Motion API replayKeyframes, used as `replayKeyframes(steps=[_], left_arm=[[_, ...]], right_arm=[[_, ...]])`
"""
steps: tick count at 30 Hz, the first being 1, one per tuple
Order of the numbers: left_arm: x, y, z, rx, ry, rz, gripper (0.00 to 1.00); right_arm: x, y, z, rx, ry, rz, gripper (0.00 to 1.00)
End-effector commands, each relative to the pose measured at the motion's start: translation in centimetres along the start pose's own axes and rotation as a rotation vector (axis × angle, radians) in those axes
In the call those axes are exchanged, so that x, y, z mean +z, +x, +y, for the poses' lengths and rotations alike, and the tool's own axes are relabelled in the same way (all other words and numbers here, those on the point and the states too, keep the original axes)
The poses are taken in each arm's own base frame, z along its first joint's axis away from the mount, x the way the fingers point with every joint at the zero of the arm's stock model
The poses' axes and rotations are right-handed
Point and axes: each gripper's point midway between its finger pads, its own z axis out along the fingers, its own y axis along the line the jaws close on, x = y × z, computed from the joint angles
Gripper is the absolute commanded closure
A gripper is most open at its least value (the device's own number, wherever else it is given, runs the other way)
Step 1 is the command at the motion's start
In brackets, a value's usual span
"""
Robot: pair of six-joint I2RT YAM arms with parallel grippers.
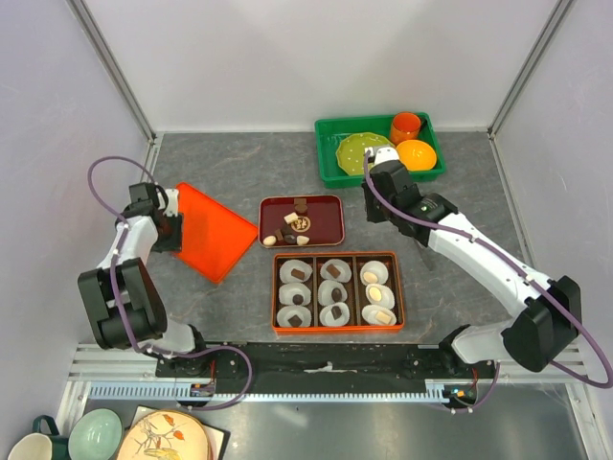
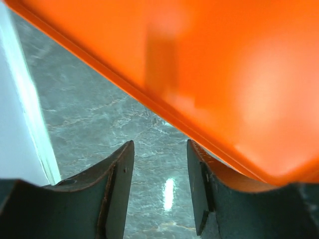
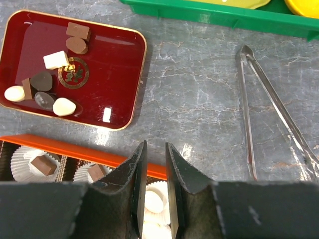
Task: Pack the chocolate
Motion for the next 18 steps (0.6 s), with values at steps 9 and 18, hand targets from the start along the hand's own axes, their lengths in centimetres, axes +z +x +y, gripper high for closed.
replayKeyframes(steps=[9, 18], left_arm=[[1.3, -2.0, 0.2, -0.197, -0.020, 0.007, 0.58], [2.3, -2.5, 1.7, -0.219, -0.108, -0.028, 0.44]], right_arm=[[-0.6, -1.5, 0.7, -0.024, -0.010, -0.035, 0.71], [-1.0, -1.2, 0.5, -0.036, -0.006, -0.031, 0.69]])
